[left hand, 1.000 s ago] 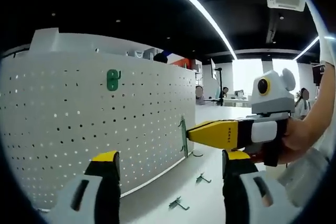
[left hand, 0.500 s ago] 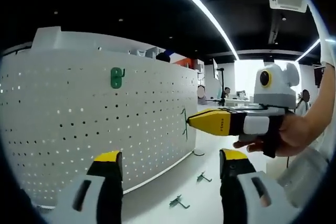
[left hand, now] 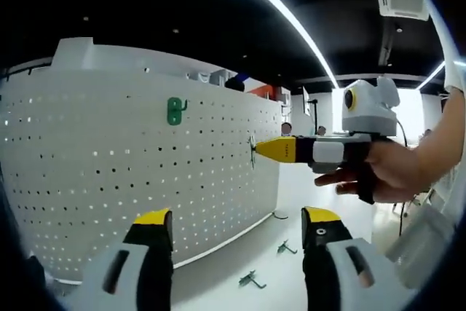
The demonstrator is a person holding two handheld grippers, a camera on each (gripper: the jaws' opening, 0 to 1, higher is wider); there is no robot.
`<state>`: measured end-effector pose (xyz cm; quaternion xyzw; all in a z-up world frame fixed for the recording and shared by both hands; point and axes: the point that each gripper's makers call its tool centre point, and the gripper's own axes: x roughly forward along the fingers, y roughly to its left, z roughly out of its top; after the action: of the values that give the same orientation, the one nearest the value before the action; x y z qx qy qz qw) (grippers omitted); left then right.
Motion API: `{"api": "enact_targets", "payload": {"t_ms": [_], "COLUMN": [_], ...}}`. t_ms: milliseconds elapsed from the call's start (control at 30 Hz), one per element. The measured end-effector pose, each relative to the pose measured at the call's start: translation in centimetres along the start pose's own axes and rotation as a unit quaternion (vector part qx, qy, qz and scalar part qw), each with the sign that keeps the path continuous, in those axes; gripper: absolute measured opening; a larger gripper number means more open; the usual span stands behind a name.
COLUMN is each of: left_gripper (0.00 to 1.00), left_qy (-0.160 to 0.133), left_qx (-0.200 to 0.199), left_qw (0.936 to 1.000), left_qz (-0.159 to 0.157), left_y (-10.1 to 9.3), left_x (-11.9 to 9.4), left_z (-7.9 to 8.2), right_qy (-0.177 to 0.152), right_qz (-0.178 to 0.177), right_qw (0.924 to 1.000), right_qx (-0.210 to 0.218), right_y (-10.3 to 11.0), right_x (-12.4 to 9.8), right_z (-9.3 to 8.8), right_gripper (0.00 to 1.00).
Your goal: Insert the hook assembly into the mounting plate slot until the hook locks in place.
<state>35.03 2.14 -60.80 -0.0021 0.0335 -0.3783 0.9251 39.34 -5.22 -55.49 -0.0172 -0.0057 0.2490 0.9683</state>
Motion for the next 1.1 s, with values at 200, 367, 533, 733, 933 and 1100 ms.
{"api": "enact_targets", "payload": {"t_ms": [200, 367, 533, 733, 933, 1100], "left_gripper": [0.74, 0.74, 0.74, 0.76, 0.76, 0.75], "left_qy": [-0.002, -0.003, -0.005, -0.013, -0.021, -0.024], "left_qx": [0.000, -0.001, -0.005, -0.017, -0.017, -0.021], "left_qw": [0.9999, 0.9999, 0.9997, 0.9993, 0.9987, 0.9983], "left_qz": [0.011, 0.016, 0.022, 0.030, 0.042, 0.050], "left_y": [0.3, 0.5, 0.6, 0.9, 1.4, 1.6], "left_x": [-0.8, -1.5, -2.3, -3.1, -3.8, -4.5], "left_z": [-0.1, -0.5, -0.7, -0.4, -0.2, -0.3], "right_qy": [0.000, -0.011, -0.024, -0.041, -0.053, -0.063], "right_qz": [-0.020, -0.032, -0.044, -0.053, -0.060, -0.069], "right_qw": [0.9996, 0.9991, 0.9978, 0.9957, 0.9944, 0.9926], "right_qx": [-0.019, -0.027, -0.043, -0.063, -0.069, -0.078], "right_y": [-1.1, -1.9, -2.6, -3.2, -3.5, -3.6], "right_x": [0.7, 1.4, 2.4, 3.2, 4.0, 4.7], "right_z": [0.9, 2.0, 3.3, 4.7, 5.7, 6.2], "right_gripper": [0.01, 0.01, 0.01, 0.01, 0.01, 0.01]}}
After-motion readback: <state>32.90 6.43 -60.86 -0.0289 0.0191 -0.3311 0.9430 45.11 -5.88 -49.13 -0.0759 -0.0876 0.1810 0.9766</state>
